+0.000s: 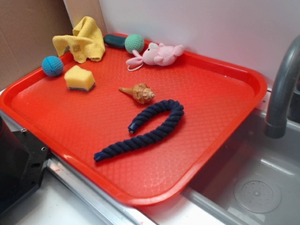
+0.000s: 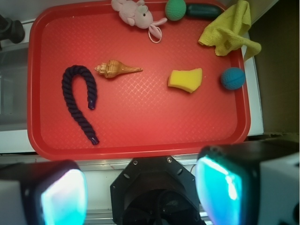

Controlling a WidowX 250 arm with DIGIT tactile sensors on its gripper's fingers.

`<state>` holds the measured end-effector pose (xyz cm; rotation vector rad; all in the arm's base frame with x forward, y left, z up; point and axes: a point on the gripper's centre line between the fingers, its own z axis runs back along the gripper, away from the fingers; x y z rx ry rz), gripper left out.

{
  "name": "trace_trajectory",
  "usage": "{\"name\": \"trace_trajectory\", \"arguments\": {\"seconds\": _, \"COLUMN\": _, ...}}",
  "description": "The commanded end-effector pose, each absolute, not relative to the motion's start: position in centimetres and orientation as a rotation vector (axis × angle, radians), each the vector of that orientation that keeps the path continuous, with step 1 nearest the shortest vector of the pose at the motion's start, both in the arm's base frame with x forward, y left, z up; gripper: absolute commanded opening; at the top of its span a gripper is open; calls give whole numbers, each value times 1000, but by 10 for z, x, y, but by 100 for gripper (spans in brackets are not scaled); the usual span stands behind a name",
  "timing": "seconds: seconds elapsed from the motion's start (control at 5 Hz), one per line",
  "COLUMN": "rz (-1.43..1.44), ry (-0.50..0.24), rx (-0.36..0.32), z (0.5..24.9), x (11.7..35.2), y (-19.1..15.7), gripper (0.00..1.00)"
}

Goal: Grab the blue rope.

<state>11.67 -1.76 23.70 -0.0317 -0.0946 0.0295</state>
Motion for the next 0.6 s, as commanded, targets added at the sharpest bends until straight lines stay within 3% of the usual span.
{"name": "trace_trajectory", "arguments": {"seconds": 0.0, "rz": 29, "ry": -95, "rx": -32, "z": 237, "x": 117, "y": -18, "gripper": 100}}
{"name": "trace_trajectory", "arguments": {"seconds": 0.2, "rz": -171, "ry": -61, "rx": -69, "z": 187, "x": 123, "y": -59, "gripper": 100}}
{"name": "trace_trajectory", "arguments": {"seconds": 0.4, "rz": -251, "ry": -110, "rx": -70, "z": 161, "x": 132, "y": -85, "gripper": 100}}
